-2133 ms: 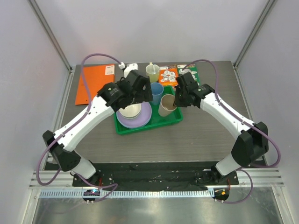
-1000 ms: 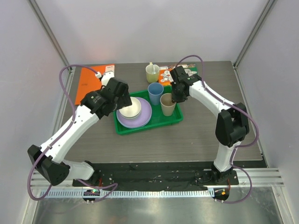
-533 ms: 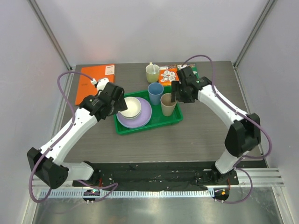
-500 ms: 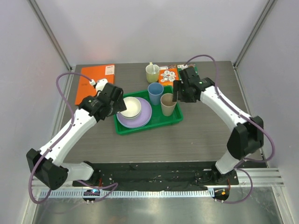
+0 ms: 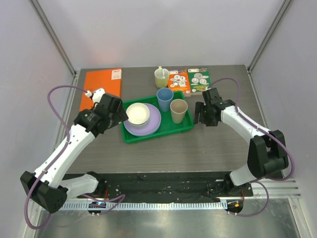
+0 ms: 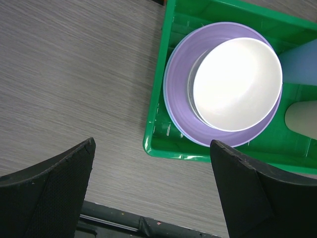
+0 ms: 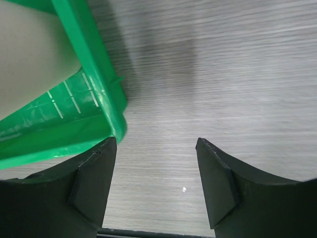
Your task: Place the mixed dishes into the plastic bin
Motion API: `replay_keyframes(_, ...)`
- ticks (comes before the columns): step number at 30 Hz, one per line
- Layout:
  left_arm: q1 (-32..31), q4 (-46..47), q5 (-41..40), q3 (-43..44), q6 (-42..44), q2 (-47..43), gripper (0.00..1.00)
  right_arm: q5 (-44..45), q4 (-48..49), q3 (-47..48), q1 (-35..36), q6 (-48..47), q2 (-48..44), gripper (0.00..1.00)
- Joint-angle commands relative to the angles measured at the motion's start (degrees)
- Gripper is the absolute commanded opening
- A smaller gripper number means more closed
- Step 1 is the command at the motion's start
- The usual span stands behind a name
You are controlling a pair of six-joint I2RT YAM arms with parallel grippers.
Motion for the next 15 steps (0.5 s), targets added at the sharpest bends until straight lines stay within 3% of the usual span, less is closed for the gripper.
replay_keyframes(1,0.3,0.4,0.1,-0.3,-1.0,-0.5,0.96,-5.4,9.2,-0.6,0.2,1.0,1.5,0.71)
replay_keyframes(15,0.3,0.1,0.0,-1.5,-1.0,-0.2,0.95,-6.7,14.1,0.3,0.4,2.2,9.9,0.69)
